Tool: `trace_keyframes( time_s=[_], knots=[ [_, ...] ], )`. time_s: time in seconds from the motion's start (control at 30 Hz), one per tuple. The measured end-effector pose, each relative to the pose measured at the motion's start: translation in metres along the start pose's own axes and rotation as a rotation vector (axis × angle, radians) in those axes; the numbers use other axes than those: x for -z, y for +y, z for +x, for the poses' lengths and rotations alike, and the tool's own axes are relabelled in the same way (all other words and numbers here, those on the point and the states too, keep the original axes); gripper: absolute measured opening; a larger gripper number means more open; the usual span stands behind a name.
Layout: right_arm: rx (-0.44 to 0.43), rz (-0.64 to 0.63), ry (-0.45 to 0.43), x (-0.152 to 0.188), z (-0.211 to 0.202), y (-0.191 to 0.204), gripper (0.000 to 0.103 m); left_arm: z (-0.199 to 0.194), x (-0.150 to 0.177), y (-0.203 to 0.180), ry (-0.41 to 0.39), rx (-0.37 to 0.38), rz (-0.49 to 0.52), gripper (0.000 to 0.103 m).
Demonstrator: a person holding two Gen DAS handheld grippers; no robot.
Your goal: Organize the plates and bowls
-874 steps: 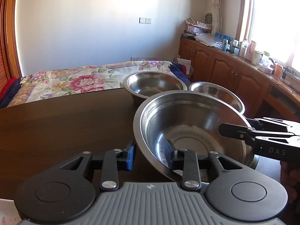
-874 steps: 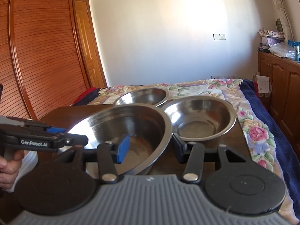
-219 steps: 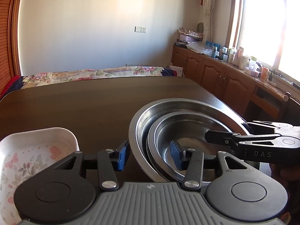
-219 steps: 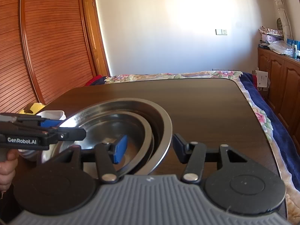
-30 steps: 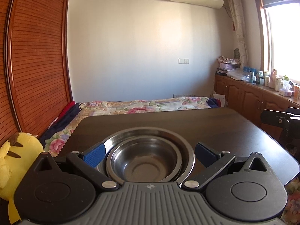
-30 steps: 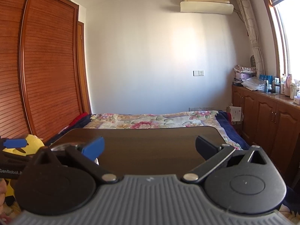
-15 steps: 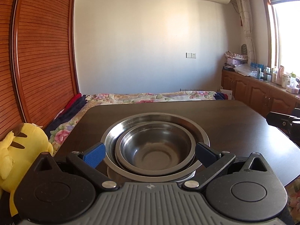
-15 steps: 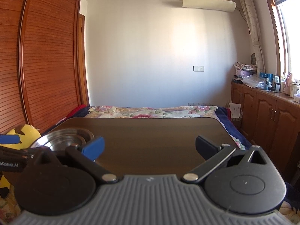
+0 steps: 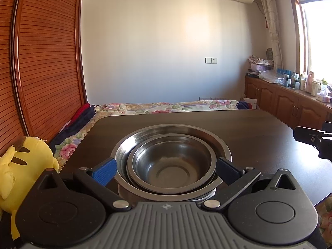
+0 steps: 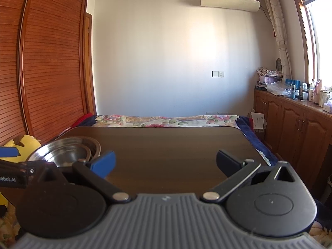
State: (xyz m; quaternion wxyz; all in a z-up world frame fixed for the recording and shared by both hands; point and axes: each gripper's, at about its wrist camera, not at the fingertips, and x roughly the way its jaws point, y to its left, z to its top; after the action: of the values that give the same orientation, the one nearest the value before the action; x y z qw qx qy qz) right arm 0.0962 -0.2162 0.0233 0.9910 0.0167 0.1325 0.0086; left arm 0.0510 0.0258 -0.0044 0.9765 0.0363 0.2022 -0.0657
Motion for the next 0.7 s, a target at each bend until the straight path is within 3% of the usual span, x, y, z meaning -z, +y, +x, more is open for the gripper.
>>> trace_keyframes(
  time_s=[0.7],
  knots=[
    [-0.005,0.016,0.016,0.0004,0.0068,-0.0031,0.103,-0.0015,-0.0014,-0.0014,-0.007,0.005,0.009,0.103]
  ],
)
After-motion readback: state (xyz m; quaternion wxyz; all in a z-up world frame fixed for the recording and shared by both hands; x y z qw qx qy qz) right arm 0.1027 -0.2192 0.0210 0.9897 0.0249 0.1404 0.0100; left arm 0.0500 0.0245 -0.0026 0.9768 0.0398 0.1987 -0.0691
